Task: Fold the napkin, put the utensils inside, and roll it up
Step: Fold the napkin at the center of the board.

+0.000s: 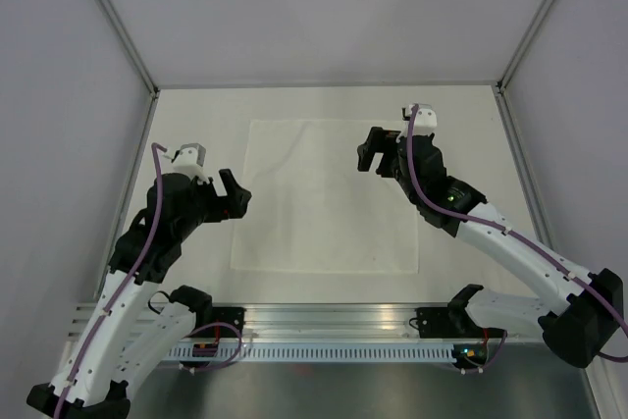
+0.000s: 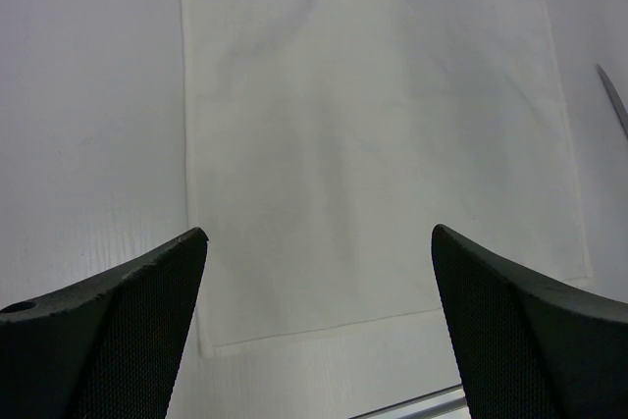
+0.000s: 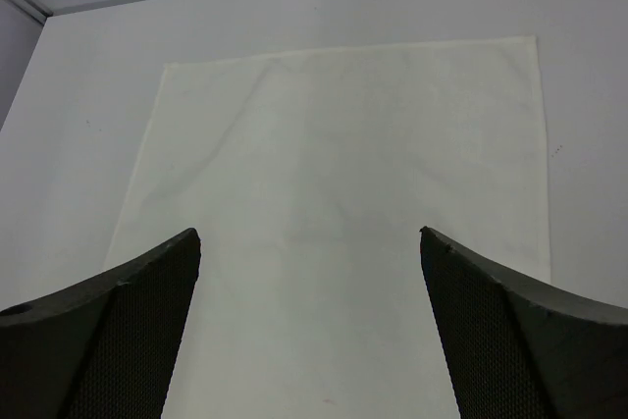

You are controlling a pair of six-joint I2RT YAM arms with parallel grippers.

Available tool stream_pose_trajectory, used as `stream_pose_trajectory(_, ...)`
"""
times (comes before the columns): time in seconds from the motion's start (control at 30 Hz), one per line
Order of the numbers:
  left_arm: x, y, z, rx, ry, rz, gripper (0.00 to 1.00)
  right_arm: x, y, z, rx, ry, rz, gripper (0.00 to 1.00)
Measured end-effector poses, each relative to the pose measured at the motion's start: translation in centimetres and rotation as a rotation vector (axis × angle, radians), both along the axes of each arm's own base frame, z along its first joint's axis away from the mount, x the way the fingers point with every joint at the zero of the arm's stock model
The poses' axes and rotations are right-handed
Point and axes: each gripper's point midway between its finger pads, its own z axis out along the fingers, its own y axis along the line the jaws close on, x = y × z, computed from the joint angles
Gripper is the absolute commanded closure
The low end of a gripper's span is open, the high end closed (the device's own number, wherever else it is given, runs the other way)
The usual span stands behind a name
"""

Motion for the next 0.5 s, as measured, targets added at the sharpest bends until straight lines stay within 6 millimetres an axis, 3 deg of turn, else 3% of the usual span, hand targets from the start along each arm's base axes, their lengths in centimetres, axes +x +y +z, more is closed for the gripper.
stream_pose_trajectory(0.23,0.3,0.6,-0.1,0.026,0.019,0.032,0.00,0.2,0.2,-0.5,-0.010,0.014,0.005,0.02)
stream_pose_trajectory(0.4,1.4,1.8,1.8,0.059,-0.007,0.113,0.00,0.6,1.7,-1.8,-0.022,0.059,0.053,0.02)
stream_pose_trajectory(0.5,2.2,2.7,3.6,0.073,-0.031,0.176,0.00,0.7,3.7,-3.3,-0.037,0.101,0.104,0.03)
